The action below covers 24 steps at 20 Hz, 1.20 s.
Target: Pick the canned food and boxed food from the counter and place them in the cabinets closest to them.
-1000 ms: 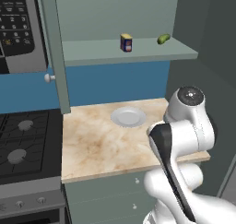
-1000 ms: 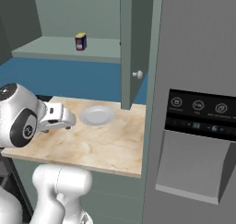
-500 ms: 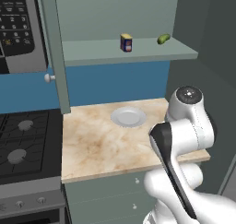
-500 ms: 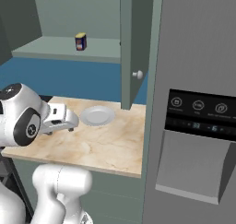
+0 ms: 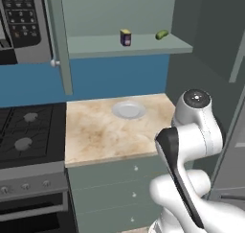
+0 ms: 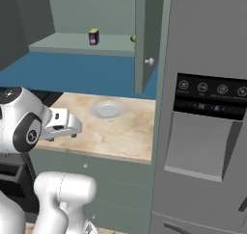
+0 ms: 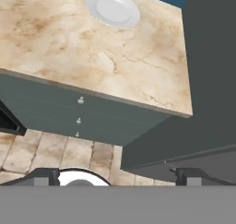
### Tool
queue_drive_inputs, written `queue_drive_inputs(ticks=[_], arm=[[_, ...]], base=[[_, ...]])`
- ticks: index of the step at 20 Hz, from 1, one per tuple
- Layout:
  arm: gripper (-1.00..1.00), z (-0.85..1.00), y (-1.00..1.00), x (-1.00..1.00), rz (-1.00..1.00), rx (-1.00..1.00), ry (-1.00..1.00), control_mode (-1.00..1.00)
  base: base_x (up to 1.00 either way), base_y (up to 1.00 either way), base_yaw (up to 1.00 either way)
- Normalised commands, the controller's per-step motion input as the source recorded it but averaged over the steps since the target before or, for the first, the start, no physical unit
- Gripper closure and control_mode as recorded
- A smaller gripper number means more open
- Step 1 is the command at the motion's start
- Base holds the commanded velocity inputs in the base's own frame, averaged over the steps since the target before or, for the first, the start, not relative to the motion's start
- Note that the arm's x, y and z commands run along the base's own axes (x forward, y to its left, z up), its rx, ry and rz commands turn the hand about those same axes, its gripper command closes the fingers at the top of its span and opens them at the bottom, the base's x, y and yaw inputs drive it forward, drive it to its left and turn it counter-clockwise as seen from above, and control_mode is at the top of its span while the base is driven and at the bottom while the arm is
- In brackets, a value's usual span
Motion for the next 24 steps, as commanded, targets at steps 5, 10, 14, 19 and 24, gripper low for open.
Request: queue_drive_inputs(ticks=[5,10,14,19,24], arm=[[-1.00,0.00,0.00,0.00,0.00,0.00,0.00,1.00],[-1.00,0.00,0.00,0.00,0.00,0.00,0.00,1.00],[-1.00,0.00,0.00,0.00,0.00,0.00,0.00,1.00],[-1.00,0.00,0.00,0.00,0.00,0.00,0.00,1.00],[-1.00,0.00,0.00,0.00,0.00,0.00,0.00,1.00]], base=[[-0.46,0.00,0.00],[-0.41,0.20,0.00],[-0.25,0.45,0.00],[-0.24,0.58,0.00],[-0.30,0.67,0.00]])
